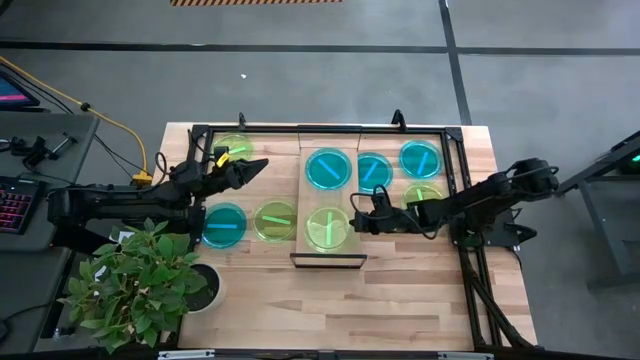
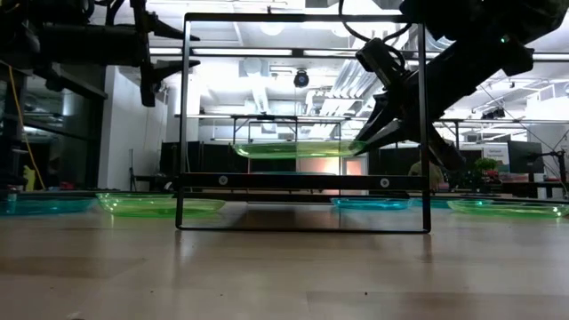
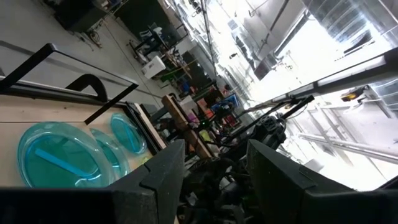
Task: Place and stack plates onto a shelf
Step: Put the green plate on the shelf
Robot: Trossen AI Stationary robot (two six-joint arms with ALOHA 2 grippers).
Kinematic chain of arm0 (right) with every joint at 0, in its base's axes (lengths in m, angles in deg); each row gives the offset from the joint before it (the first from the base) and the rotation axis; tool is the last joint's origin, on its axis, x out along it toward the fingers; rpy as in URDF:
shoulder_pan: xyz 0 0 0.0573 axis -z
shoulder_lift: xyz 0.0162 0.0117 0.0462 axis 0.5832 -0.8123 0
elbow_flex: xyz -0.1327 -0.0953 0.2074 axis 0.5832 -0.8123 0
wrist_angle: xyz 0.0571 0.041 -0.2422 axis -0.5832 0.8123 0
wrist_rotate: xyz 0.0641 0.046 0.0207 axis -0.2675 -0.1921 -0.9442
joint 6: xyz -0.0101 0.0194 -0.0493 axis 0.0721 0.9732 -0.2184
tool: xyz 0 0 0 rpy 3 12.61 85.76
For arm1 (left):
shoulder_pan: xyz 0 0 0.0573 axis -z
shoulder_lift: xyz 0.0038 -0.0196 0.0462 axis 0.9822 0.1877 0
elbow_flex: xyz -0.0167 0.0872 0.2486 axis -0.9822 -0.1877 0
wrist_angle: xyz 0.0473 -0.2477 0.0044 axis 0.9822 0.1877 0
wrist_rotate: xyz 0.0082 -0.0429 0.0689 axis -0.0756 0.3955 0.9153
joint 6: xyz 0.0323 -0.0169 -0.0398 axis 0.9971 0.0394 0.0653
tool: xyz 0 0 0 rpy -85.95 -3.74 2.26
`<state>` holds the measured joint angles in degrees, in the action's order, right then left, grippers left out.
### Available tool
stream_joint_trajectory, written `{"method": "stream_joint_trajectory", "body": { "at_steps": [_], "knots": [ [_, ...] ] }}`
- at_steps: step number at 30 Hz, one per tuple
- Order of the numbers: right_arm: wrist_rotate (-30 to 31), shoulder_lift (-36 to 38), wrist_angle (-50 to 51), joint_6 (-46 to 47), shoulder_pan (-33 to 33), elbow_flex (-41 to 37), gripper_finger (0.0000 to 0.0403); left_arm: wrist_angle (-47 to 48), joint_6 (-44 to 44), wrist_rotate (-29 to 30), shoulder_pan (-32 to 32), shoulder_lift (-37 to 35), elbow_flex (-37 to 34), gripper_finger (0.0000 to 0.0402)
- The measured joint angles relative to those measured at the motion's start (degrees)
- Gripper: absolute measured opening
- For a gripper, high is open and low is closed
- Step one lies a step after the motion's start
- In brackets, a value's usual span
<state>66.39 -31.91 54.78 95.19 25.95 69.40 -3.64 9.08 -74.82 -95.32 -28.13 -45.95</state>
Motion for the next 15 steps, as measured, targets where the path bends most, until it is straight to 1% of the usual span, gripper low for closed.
{"method": "stream_joint_trajectory", "body": {
  "at_steps": [5,7,10,15],
  "knots": [
    [0.00,0.00,0.66,-0.04,-0.01,-0.02,0.0001,0.02,0.00,-0.02,0.00,0.01,0.00,0.0165],
    [0.02,0.00,0.70,-0.05,-0.01,0.00,0.0008,0.04,0.00,-0.02,0.00,0.01,0.00,0.0165],
    [0.14,0.00,0.69,-0.05,-0.01,0.00,0.0038,0.04,0.02,-0.02,0.00,0.00,0.00,0.0165],
    [0.30,0.89,0.55,-0.06,0.14,-0.02,0.0114,0.04,0.00,-0.04,0.00,-0.01,0.00,0.0165]
  ]
}}
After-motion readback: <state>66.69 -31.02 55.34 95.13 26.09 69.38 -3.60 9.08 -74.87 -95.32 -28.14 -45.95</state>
